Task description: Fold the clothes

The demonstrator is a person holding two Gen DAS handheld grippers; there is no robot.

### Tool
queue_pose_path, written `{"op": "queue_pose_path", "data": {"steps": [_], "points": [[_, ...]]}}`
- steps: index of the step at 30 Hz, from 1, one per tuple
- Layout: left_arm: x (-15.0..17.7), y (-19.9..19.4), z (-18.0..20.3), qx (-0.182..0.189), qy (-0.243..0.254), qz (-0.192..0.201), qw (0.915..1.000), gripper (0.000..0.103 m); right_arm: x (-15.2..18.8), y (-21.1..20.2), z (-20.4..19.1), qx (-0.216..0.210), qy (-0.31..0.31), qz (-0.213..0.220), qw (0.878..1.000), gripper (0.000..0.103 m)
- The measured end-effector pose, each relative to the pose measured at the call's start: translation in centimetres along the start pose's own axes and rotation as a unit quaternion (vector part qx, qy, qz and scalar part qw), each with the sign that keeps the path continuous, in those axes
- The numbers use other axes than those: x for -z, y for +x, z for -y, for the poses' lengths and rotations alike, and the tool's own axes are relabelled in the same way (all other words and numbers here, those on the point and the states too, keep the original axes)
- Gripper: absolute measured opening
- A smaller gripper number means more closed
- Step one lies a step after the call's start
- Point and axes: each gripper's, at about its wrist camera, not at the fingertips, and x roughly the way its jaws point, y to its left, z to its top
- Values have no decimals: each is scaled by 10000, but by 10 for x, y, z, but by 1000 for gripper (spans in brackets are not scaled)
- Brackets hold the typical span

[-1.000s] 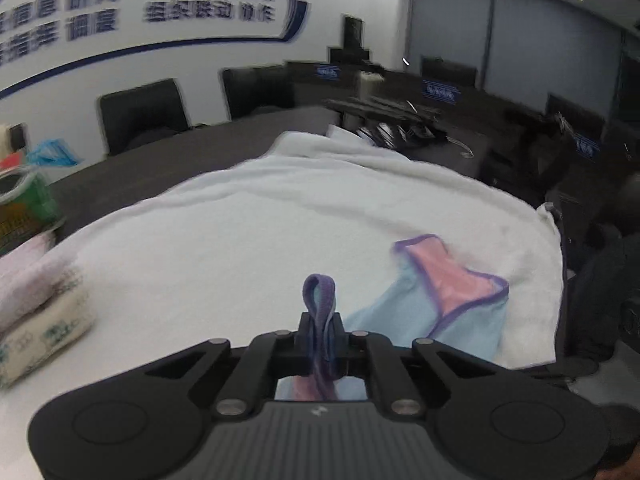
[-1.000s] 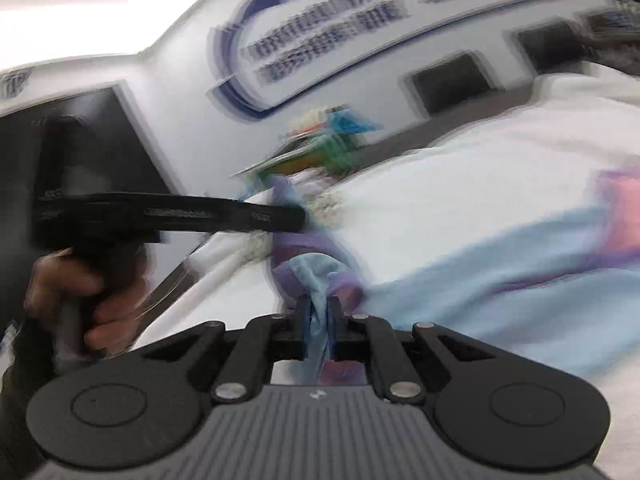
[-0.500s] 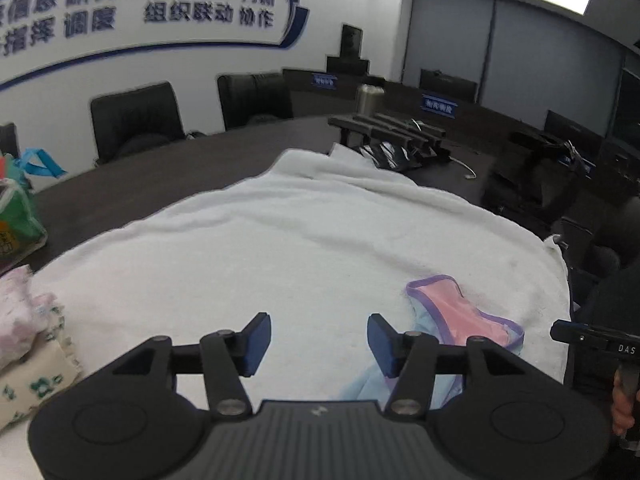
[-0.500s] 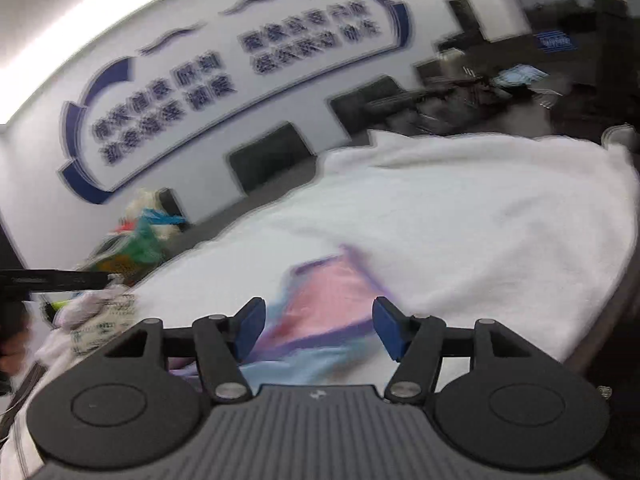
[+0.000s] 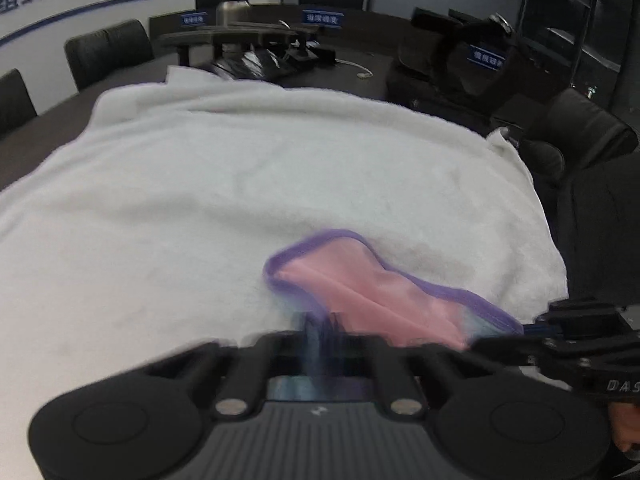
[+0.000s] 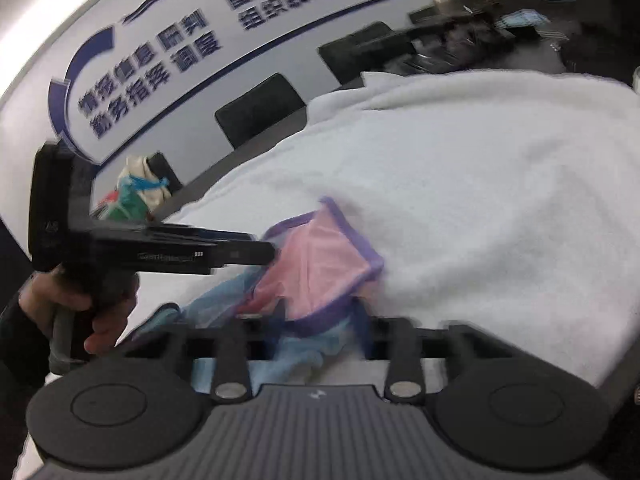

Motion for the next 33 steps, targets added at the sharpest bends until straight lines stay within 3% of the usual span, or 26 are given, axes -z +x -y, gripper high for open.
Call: {"op": "queue_pose_path", "data": {"steps": [4,6,8,10,13,14,16,17,19,23,27,33], "points": [[3,-23,-10,-476,-363,666,9960,1,-19,12,-29,37,-958,196,9952,4],[1,-41,-28,-934,-735,1065,9872,1,-40,23,-50,-77,-1524,330,9877,4],[-3,-49,-48,-1306,-1169,1201,9772,1,-63,39,-69,-158,-2008,395,9787,3],[-4,-48,-64,-1608,-1449,1061,9705,2,-88,68,-77,-110,-2281,227,9733,3],[-1,-41,-83,-1958,-1732,676,9629,21,-117,125,-70,130,-2198,-394,9747,7],[4,-49,-85,-1938,-1782,667,9624,28,-121,141,-64,277,-2060,-699,9756,9],[21,-77,-85,-1752,-1780,808,9649,40,-121,144,-59,490,-1936,-795,9766,18],[30,-95,-84,-1621,-1752,918,9668,50,-118,132,-57,421,-1940,-653,9779,36],[53,-131,-80,-1384,-1659,1065,9706,63,-109,94,-54,139,-1907,-272,9812,62],[109,-180,-77,-869,-1483,1118,9788,66,-73,19,-57,-677,-1885,105,9797,67],[150,-183,-67,-241,-1022,1070,9887,66,-20,-14,-74,-1534,-1916,-278,9690,67],[162,-153,-57,-128,-974,766,9922,64,40,-18,-122,-1641,-2464,-813,9517,67]]}}
